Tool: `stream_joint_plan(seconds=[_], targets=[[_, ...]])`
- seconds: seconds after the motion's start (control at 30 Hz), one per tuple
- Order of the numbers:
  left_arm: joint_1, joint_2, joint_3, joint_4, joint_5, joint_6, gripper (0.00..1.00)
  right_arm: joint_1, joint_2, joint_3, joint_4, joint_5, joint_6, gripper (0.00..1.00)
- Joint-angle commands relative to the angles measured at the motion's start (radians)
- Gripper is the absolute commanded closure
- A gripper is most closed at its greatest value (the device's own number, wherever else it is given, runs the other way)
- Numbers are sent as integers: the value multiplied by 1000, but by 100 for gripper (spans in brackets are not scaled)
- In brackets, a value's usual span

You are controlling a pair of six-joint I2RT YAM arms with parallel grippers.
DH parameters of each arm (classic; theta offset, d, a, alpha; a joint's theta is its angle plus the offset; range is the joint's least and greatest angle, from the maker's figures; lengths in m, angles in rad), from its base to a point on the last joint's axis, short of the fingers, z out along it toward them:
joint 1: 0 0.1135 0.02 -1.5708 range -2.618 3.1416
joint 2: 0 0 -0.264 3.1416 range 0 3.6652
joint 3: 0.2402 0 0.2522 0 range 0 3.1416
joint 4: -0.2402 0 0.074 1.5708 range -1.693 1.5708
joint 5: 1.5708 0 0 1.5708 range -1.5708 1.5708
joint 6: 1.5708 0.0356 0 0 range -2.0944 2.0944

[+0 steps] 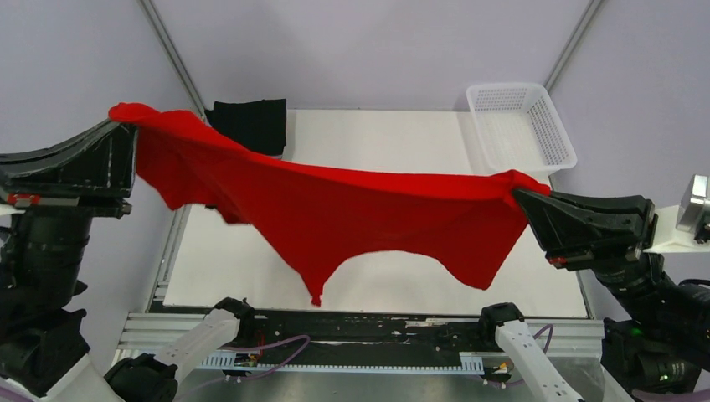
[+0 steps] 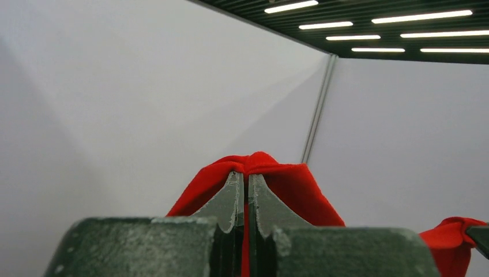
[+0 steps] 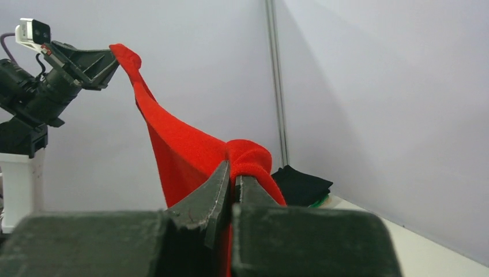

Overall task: Fold and stack the t-shirts
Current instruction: Flatten out the tshirt

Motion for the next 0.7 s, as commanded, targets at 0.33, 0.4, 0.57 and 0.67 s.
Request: stream_joint_plan(seconds=[0.33, 0.4, 0.57, 0.67], targets=[[-1, 130, -87, 117, -93, 98, 98, 4, 5, -117, -47, 240, 34, 100], [-1, 165, -171, 134, -193, 119, 96, 3, 18, -184, -50, 336, 35, 100], [0, 335, -459, 245, -470, 160, 92, 4, 149, -383, -47, 627, 65, 100], [17, 555, -530, 265, -522, 154, 87, 1, 318, -498, -30, 814, 83, 99]])
